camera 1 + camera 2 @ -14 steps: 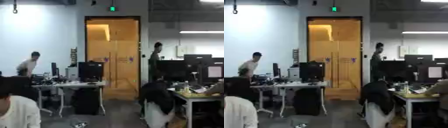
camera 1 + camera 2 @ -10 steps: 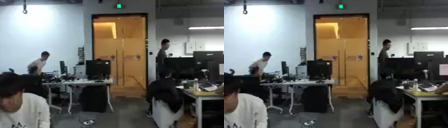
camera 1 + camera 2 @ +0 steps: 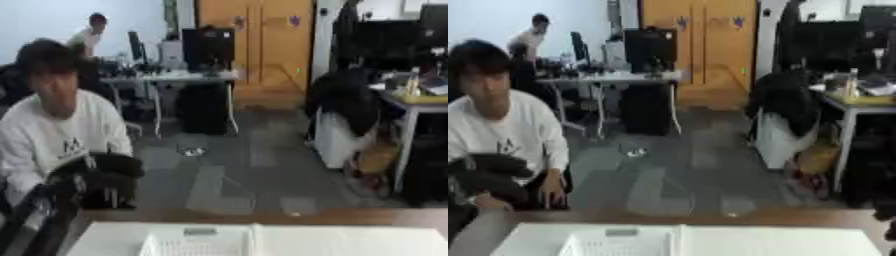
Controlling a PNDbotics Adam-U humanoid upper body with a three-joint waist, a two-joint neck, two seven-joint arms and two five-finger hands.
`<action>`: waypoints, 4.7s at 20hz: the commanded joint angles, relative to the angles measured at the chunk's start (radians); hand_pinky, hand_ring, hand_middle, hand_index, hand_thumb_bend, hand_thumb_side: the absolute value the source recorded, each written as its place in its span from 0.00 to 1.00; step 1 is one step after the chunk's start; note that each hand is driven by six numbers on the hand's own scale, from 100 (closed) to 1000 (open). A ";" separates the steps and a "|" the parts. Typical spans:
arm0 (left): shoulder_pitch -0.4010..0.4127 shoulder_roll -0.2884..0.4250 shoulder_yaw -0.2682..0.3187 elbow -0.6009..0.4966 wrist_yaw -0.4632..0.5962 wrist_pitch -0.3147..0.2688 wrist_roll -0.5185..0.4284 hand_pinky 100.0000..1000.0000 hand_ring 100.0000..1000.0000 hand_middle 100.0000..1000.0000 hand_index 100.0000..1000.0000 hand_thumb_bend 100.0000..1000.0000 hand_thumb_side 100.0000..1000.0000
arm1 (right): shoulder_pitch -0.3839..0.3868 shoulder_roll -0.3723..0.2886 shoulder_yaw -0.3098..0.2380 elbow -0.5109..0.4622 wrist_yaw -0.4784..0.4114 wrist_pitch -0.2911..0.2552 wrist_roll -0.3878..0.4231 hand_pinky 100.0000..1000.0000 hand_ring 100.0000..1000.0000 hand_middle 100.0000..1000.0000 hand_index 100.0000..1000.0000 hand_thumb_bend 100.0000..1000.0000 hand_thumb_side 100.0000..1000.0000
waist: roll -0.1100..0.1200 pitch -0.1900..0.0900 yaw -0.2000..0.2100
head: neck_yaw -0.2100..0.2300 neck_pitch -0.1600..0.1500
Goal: Pick up objects on the table and place them in the box.
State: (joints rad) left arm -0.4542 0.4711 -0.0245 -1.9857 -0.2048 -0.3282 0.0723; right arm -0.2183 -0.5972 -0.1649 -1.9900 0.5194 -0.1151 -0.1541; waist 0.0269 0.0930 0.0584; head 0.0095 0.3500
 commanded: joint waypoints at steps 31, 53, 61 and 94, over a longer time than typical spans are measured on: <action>0.000 -0.004 -0.028 -0.014 -0.099 0.093 -0.034 0.48 0.66 0.74 0.72 0.62 0.93 | -0.188 0.036 -0.007 0.487 0.111 0.369 0.109 0.79 0.57 0.77 0.91 0.63 0.89 | -0.029 -0.053 0.034 | -0.087 0.254; 0.008 -0.002 -0.041 -0.014 -0.101 0.100 -0.069 0.47 0.65 0.74 0.72 0.63 0.94 | -0.359 0.167 0.047 0.728 0.374 0.356 0.277 0.89 0.78 0.84 0.93 0.53 0.62 | -0.041 -0.073 0.042 | -0.185 0.225; 0.007 -0.002 -0.042 -0.014 -0.101 0.101 -0.072 0.47 0.65 0.74 0.72 0.63 0.94 | -0.379 0.203 0.062 0.706 0.510 0.358 0.334 0.89 0.77 0.84 0.91 0.54 0.70 | -0.048 -0.079 0.045 | -0.211 0.239; -0.058 -0.034 -0.055 -0.014 -0.111 0.091 -0.067 0.49 0.67 0.74 0.72 0.62 0.94 | -0.406 0.270 0.129 0.770 0.556 0.271 0.421 0.82 0.66 0.77 0.88 0.57 1.00 | -0.085 -0.094 0.090 | -0.292 0.275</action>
State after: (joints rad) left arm -0.4945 0.4359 -0.0804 -1.9857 -0.3100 -0.2335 0.0039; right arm -0.5993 -0.3151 -0.0376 -1.2075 1.0699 0.1621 0.2627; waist -0.0612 0.0098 0.1468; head -0.2734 0.6261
